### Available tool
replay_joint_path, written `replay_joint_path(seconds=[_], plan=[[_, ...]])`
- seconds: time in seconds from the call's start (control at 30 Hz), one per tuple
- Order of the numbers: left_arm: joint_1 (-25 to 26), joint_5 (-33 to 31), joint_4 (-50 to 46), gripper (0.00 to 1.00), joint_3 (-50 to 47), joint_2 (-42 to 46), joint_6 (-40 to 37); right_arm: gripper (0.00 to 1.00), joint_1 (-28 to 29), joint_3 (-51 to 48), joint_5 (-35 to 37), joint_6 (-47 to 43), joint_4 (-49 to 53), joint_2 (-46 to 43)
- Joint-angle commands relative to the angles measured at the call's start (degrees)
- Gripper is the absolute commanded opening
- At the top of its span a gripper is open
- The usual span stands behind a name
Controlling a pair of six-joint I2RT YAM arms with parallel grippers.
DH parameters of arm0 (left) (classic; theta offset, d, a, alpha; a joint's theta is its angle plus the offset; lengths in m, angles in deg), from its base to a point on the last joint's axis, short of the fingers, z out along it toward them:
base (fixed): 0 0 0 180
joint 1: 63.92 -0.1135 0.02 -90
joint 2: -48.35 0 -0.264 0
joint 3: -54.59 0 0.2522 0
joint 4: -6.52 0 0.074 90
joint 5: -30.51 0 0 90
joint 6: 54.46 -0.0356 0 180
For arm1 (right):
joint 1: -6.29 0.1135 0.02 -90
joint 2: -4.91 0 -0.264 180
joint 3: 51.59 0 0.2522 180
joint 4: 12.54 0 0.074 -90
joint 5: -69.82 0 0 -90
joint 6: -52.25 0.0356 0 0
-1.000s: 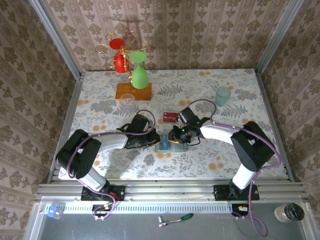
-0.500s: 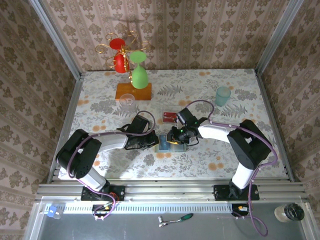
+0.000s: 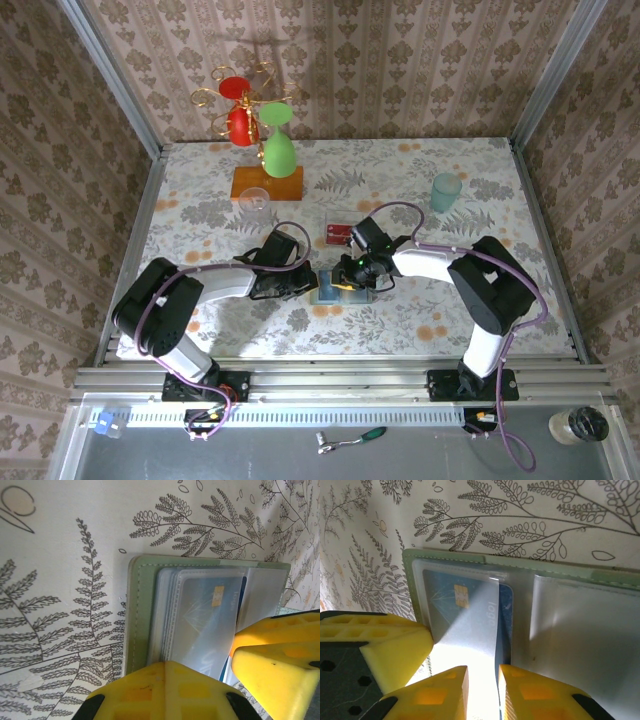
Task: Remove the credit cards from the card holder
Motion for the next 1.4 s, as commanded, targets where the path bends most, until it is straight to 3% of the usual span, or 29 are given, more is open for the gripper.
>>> replay_joint_path(seconds=[0.0, 0.53, 0.8, 1.37], plan=[[-0.41, -1.18, -2.02, 0.00, -0.25, -0.86, -1.46, 0.23, 0.35, 1.69, -1.22, 0.43, -0.76, 1.19], [-0.40, -1.00, -1.97, 0.00, -0.01, -1.44, -1.43, 0.16, 0.72, 1.92, -2.48, 0.52, -2.11, 2.08], [-0.40, -1.00, -2.09, 0.00, 0.02, -1.46, -1.55, 0.29, 0.70, 2.27, -0.53, -0.47, 1.08, 2.40], [-0.40, -1.00, -2.38, 0.00, 0.53, -1.55, -1.54, 0.30, 0.70, 3.07, 3.17, -3.00, 6.49, 0.20]])
